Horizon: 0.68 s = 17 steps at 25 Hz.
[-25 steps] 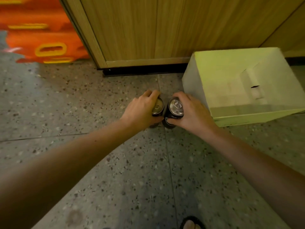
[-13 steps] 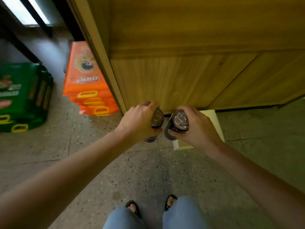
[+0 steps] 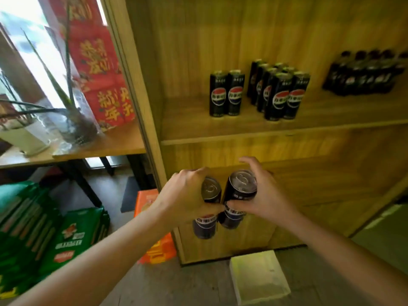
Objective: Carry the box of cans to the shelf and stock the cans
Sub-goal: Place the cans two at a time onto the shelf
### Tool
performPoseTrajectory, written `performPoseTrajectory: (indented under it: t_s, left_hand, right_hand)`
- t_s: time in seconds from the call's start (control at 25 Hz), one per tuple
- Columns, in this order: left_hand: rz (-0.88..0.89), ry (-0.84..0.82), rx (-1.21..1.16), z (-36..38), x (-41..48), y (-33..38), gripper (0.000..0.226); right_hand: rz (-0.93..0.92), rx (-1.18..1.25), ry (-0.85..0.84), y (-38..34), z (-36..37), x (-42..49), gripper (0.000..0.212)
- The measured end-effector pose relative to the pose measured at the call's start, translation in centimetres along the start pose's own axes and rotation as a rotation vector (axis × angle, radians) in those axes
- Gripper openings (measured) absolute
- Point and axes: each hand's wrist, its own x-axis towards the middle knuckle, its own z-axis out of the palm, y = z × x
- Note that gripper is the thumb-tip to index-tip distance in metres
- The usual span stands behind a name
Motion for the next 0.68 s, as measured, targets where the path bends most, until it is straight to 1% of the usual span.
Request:
performPoseTrajectory:
  t_s: [0.12, 0.2, 0.28, 0.4, 0.56, 0.68]
  left_hand:
    - [0.039, 0.037, -0.005, -4.0, 1.6, 1.8, 0.049]
    - [0.052, 0.047, -0.021, -5.5, 2.9, 2.4, 0.050]
    - [0.045, 0.041, -0.055, -6.4, 4.6, 2.7, 0.051]
    - [0.032, 0.032, -0.087, -7.0, 8.2, 3.0, 0.060]
    - [-0.062, 0.063, -0.104, -6.9, 14.2, 3.1, 0.054]
    - [-0.095, 0.121, -0.109, -6.5, 18.7, 2.6, 0.045]
  right_hand:
    - [-0.047, -0.062, 0.063, -3.0, -3.0, 1.7, 0.093]
    - [-0.064, -0.121, 0.079, -4.2, -4.5, 2.8, 0.092]
    - [-0.064, -0.125, 0.098, -4.5, -5.7, 4.2, 0.092]
    - [-0.087, -0.109, 0.125, -3.7, -7.2, 7.3, 0.088]
    - [-0.090, -0.083, 0.159, -1.2, -8.8, 13.2, 0.074]
    - [-0.117, -0.066, 0.124, 0.8, -10.0, 17.9, 0.065]
